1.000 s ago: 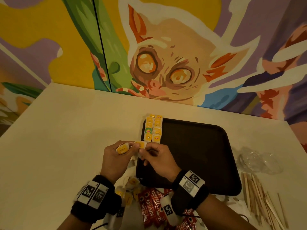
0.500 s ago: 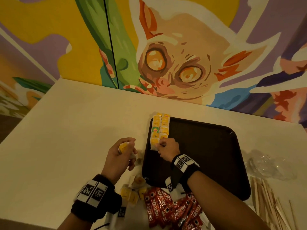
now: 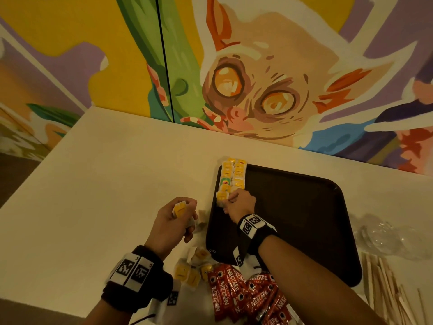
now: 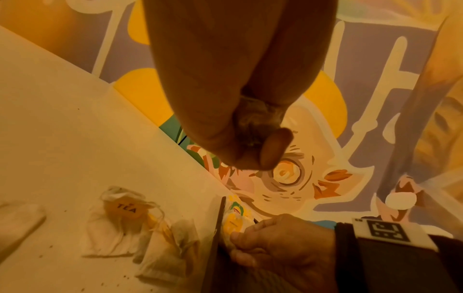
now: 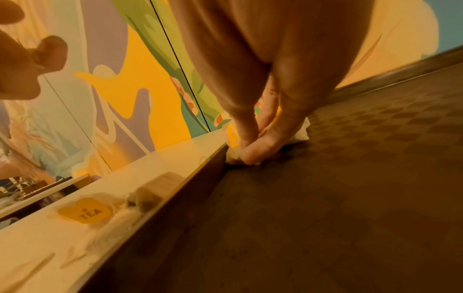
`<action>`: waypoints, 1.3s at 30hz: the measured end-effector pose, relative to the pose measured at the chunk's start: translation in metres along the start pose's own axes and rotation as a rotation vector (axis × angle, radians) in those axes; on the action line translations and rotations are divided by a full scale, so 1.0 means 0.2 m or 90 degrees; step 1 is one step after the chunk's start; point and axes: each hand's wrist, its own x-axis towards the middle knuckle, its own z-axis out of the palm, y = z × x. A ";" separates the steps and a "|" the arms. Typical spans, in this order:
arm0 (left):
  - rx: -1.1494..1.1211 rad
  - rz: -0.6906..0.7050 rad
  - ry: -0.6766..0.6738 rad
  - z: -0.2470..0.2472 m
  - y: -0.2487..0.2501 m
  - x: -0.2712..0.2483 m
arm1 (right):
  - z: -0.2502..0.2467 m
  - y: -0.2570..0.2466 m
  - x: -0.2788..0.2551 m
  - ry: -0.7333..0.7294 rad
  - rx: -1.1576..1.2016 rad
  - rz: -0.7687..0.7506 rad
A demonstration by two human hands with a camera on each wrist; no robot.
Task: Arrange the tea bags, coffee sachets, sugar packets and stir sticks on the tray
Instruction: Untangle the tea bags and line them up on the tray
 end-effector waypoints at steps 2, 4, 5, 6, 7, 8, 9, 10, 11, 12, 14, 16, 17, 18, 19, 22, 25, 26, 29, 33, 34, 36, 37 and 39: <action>0.006 -0.002 -0.007 0.00 0.00 0.00 | 0.01 -0.01 0.00 0.016 0.008 0.003; 0.017 -0.001 -0.014 0.00 0.00 0.00 | 0.00 -0.01 0.00 0.010 0.008 -0.001; 0.022 0.002 -0.018 0.00 0.01 0.00 | 0.00 -0.01 0.00 0.010 0.011 -0.005; 0.026 0.007 -0.020 0.00 0.01 0.00 | -0.01 -0.01 -0.01 0.010 0.018 -0.010; 0.029 0.010 -0.022 0.00 0.01 0.00 | -0.02 -0.01 -0.02 0.008 0.026 -0.015; 0.028 0.011 -0.023 0.00 0.01 0.01 | -0.02 -0.02 -0.03 0.008 0.036 -0.019; 0.026 0.012 -0.025 0.00 0.01 0.01 | -0.03 -0.02 -0.05 0.012 0.047 -0.021; 0.024 0.011 -0.029 0.00 0.01 0.01 | -0.05 -0.03 -0.06 0.015 0.059 -0.021; 0.026 0.012 -0.033 0.00 0.01 0.01 | -0.06 -0.05 -0.09 0.016 0.066 -0.024; 0.032 0.015 -0.036 0.00 0.00 0.01 | -0.08 -0.06 -0.12 0.014 0.059 -0.035; 0.047 0.018 -0.041 0.00 0.00 0.02 | -0.14 -0.12 -0.20 -0.005 0.044 -0.086; 0.049 0.015 -0.043 0.00 0.00 0.03 | -0.19 -0.18 -0.29 -0.042 0.078 -0.164; 0.050 0.013 -0.046 0.00 0.00 0.04 | -0.21 -0.21 -0.34 -0.067 0.106 -0.208; 0.057 0.013 -0.052 0.01 0.00 0.04 | -0.23 -0.24 -0.38 -0.096 0.132 -0.247; 0.071 0.014 -0.059 0.01 0.01 0.05 | -0.25 -0.27 -0.42 -0.130 0.150 -0.277; 0.132 0.027 -0.085 0.02 0.02 0.04 | -0.30 -0.32 -0.51 -0.218 0.138 -0.338; 0.171 0.037 -0.126 0.03 0.04 0.04 | -0.32 -0.34 -0.57 -0.245 0.085 -0.392; 0.184 0.040 -0.139 0.03 0.04 0.03 | -0.31 -0.34 -0.57 -0.240 0.065 -0.410; 0.212 0.038 -0.160 0.04 0.05 0.03 | -0.30 -0.32 -0.59 -0.207 0.038 -0.426; 0.179 0.030 -0.158 0.02 0.05 0.01 | -0.33 -0.29 -0.60 -0.212 0.099 -0.369; 0.148 0.020 -0.154 0.01 0.04 0.00 | -0.34 -0.28 -0.61 -0.216 0.120 -0.359; 0.098 0.006 -0.151 0.00 0.05 -0.01 | -0.36 -0.26 -0.62 -0.217 0.167 -0.348; 0.083 0.003 -0.158 0.00 0.05 -0.01 | -0.37 -0.25 -0.63 -0.210 0.190 -0.346; 0.068 0.003 -0.177 -0.01 0.05 -0.02 | -0.39 -0.24 -0.64 -0.192 0.232 -0.340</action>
